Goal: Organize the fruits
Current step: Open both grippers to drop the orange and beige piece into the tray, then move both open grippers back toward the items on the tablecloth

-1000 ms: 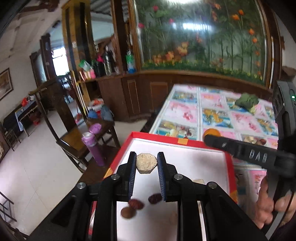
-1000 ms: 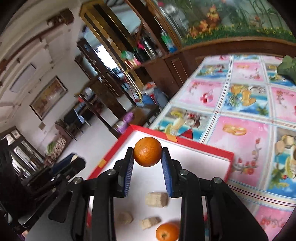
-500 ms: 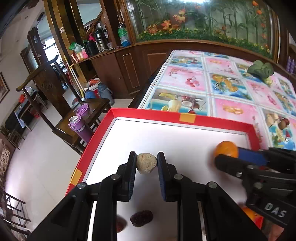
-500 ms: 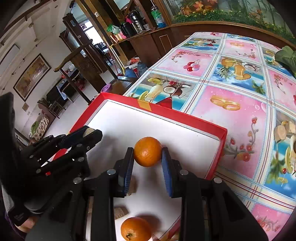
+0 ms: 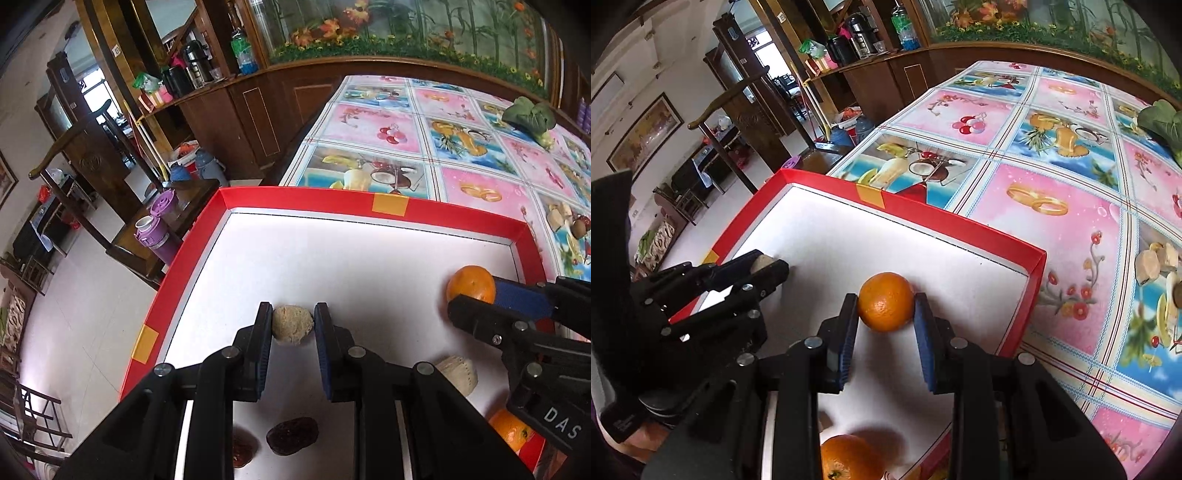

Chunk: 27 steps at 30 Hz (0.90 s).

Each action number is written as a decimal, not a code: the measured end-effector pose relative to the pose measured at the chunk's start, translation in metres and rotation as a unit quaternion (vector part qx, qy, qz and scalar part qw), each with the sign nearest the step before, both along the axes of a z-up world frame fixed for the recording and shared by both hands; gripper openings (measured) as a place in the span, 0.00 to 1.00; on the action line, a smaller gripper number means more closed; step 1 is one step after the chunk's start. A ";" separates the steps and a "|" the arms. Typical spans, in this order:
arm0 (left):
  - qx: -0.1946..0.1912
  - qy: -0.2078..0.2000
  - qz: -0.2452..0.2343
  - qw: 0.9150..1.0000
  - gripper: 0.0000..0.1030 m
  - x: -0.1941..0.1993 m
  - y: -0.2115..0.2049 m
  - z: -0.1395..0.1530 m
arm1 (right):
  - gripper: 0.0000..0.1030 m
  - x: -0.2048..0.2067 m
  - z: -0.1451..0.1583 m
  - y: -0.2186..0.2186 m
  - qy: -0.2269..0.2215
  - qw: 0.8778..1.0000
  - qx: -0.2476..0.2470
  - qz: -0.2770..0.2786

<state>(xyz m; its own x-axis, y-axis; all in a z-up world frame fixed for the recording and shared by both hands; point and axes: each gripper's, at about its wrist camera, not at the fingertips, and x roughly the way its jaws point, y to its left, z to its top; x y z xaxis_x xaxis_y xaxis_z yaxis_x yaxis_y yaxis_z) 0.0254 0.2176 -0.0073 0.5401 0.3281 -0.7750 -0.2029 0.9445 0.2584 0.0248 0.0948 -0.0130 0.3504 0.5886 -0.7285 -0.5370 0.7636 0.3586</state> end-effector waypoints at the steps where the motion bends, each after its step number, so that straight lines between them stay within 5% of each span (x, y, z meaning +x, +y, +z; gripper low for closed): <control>1: 0.002 0.001 -0.001 1.000 0.21 0.000 0.000 0.000 | 0.32 0.000 0.000 0.000 -0.003 1.000 -0.002 0.000; 7: 0.003 0.007 0.002 1.000 0.22 0.002 -0.001 0.000 | 0.36 -0.002 0.000 0.006 -0.020 1.000 -0.018 0.012; 12: 0.001 0.000 0.014 1.000 0.40 -0.002 0.001 0.007 | 0.62 -0.002 0.004 0.002 -0.020 0.999 -0.008 0.025; 20: 0.003 -0.040 0.001 0.999 0.58 -0.016 -0.013 0.040 | 0.62 0.018 0.029 -0.056 0.003 0.995 0.097 -0.008; 27: -0.005 -0.062 -0.081 0.995 0.62 -0.015 -0.075 0.059 | 0.62 0.043 0.043 -0.162 -0.004 0.987 0.129 -0.093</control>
<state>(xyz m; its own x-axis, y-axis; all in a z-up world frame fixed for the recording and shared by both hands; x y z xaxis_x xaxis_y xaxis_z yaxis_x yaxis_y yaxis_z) 0.0103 0.1427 0.0517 0.6763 0.2213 -0.7026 -0.0779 0.9700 0.2305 0.0677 -0.0668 0.0295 0.4746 0.6790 -0.5601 -0.4000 0.7332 0.5500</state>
